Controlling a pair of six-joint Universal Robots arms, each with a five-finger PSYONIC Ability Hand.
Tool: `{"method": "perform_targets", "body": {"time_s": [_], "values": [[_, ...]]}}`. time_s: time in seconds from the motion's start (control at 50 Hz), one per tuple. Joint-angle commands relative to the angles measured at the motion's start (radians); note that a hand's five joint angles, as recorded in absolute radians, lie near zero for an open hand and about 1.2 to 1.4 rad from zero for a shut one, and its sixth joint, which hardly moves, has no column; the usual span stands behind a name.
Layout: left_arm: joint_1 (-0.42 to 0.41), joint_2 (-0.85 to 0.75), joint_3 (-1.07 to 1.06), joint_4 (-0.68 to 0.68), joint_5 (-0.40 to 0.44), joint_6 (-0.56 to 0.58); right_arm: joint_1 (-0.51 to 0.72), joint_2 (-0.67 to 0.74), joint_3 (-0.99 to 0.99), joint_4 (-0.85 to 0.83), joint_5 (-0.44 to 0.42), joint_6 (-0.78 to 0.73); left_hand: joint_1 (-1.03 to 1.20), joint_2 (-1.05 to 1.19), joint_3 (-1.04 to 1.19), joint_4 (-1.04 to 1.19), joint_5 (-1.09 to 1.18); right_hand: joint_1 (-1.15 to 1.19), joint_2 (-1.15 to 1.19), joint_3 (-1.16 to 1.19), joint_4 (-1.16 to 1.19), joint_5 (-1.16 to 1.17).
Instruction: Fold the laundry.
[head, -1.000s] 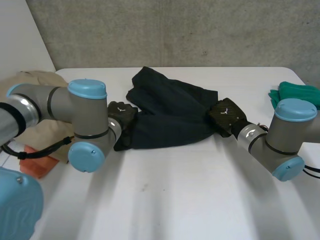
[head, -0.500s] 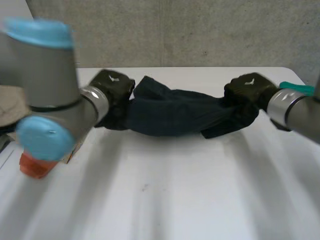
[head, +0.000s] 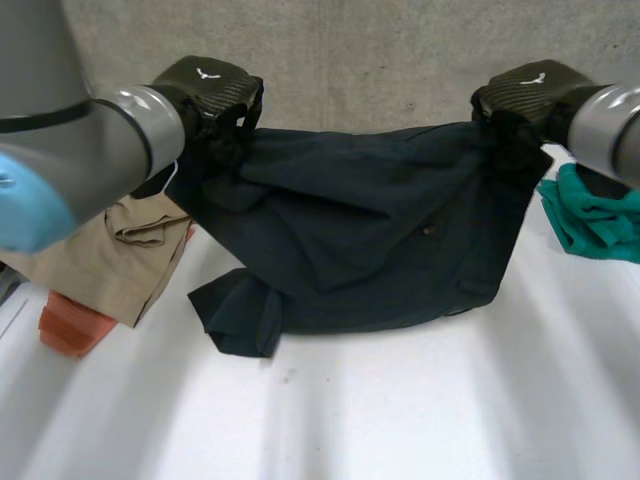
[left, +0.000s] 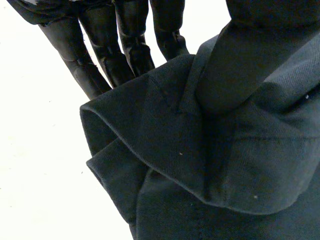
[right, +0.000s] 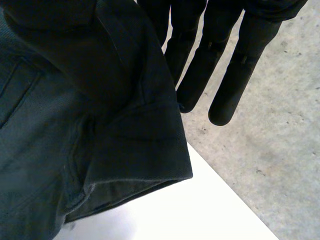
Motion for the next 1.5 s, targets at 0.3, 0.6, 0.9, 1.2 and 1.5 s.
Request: {"method": "perform_targets", "body": {"time_s": [0.3,0.6,0.9,1.2,1.5], "values": [[0.034,-0.003,0.169,0.615,-0.003,-0.205,0.076,0.008,-0.118,-0.703,0.182,0.251,0.242,0.2,0.209,0.202,0.245,0.271,0.228,0.209,0.2,0.214],[0.041,-0.005,-0.491,0.572,0.017,-0.173,0.077,0.016,0.449,-0.54,0.044,0.193,0.242,0.2,0.209,0.202,0.245,0.271,0.228,0.209,0.2,0.214],[-0.029,0.169,-0.825,0.368,0.034,0.125,0.028,-0.085,0.677,-0.31,0.029,-0.082,0.242,0.2,0.209,0.202,0.245,0.271,0.228,0.209,0.2,0.214],[-0.122,0.27,-0.945,0.061,0.021,0.199,-0.032,-0.171,0.769,0.134,-0.026,-0.409,0.005,-0.037,-0.028,-0.035,0.008,0.271,0.228,0.209,0.2,0.214],[-0.059,0.235,-0.866,0.154,0.015,0.194,-0.026,-0.174,0.802,-0.052,-0.043,-0.259,0.242,0.2,0.209,0.202,0.245,0.271,0.228,0.209,0.2,0.214]]}}
